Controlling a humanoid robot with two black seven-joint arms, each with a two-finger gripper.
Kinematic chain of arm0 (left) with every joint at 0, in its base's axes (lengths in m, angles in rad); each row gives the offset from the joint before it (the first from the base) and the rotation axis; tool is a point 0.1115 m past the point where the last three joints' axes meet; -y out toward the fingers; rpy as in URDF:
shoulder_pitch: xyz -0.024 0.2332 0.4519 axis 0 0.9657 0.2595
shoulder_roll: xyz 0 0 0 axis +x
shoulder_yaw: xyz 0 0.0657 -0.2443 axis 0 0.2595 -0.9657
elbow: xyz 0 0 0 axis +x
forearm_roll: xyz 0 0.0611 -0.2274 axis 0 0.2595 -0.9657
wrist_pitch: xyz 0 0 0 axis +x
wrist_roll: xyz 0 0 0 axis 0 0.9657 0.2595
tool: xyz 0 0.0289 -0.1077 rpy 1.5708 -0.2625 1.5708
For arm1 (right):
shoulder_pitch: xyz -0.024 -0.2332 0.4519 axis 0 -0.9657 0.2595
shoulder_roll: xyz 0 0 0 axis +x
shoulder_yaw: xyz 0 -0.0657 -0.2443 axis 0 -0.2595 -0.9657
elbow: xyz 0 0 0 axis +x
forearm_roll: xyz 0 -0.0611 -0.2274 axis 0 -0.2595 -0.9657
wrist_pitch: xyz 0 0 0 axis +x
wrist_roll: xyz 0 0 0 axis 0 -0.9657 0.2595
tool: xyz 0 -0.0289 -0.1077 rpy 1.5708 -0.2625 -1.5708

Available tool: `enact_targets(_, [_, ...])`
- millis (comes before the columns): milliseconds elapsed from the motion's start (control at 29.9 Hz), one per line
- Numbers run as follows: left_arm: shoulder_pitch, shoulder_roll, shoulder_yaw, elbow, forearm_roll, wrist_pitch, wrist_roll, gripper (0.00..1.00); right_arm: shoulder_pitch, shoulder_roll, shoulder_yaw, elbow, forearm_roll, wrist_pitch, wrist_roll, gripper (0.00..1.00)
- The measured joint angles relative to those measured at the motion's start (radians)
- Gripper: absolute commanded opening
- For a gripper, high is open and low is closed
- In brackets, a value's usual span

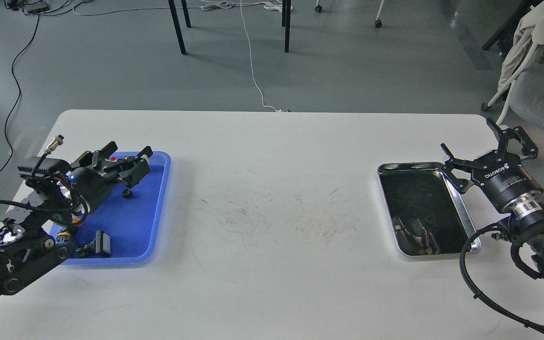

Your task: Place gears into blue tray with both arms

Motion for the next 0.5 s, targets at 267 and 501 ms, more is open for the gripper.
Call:
enact_targets(267, [-0.184, -0.122, -0.023, -0.096, -0.53, -0.029, 0.087, 0.98, 0.027, -0.037, -0.001, 0.094, -0.015, 0.0, -0.005, 0.97])
enact_targets(501, [-0.2, -0.345, -0.272, -0.009, -0.872, -0.092, 0.131, 0.98, 0.119, -0.114, -0.059, 0.284, -0.302, -0.017, -0.02, 0.97])
